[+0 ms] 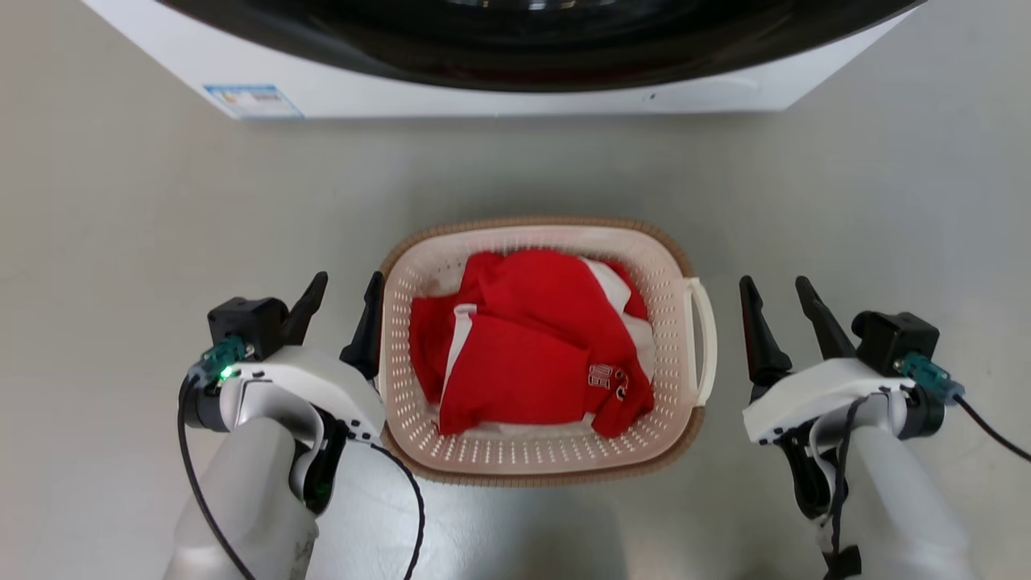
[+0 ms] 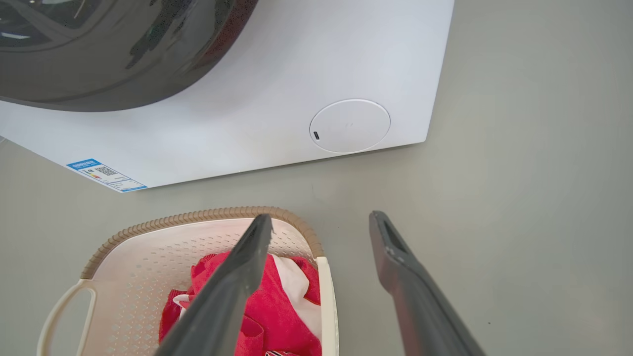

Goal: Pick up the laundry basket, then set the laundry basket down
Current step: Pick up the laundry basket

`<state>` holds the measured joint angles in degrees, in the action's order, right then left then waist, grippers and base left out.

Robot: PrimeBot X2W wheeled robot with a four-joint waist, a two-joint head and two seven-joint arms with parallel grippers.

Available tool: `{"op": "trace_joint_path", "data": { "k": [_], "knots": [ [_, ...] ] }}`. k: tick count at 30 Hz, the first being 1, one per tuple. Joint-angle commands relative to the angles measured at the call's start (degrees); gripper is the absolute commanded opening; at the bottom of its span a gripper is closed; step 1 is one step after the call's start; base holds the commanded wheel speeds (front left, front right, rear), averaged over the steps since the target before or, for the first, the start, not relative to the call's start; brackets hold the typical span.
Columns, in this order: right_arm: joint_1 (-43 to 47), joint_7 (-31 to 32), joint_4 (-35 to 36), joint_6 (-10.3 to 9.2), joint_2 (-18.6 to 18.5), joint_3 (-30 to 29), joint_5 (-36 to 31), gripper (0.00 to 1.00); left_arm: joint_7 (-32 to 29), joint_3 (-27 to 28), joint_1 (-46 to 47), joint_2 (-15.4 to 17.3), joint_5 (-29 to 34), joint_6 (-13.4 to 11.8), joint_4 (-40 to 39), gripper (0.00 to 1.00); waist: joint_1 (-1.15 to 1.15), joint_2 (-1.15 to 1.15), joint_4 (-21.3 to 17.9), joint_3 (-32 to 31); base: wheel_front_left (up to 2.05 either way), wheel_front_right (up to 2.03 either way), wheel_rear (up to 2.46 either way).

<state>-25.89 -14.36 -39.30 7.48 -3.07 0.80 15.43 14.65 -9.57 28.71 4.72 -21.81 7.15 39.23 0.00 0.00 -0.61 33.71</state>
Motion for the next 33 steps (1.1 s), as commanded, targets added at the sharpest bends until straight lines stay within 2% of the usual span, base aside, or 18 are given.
{"op": "trace_joint_path", "data": {
  "k": [1,11,18,33],
  "knots": [
    [-0.8,-0.6,-0.4,0.01,0.2,1.6,0.4,1.0,0.3,0.7,1.7,1.5,-1.0,0.3,0.7,1.0,0.0,0.0,0.6,2.6,0.0,0.0,0.0],
    [-5.1,-0.6,-6.5,0.01,0.2,3.0,0.3,1.0,0.3,-4.1,8.8,2.2,-4.4,0.3,11.7,1.0,0.0,0.0,1.5,9.6,0.0,0.0,0.0],
    [-9.7,-0.6,-15.1,0.01,0.2,6.4,0.9,1.0,0.3,-8.0,13.5,1.8,-7.4,0.3,19.3,1.0,0.0,0.0,2.1,14.2,0.0,0.0,0.0],
    [-14.9,-0.6,-20.7,0.01,0.2,10.9,3.2,1.0,0.3,-16.2,17.1,1.1,-14.6,0.3,24.1,1.0,0.0,0.0,2.9,17.7,0.0,0.0,0.0]
  ]
}}
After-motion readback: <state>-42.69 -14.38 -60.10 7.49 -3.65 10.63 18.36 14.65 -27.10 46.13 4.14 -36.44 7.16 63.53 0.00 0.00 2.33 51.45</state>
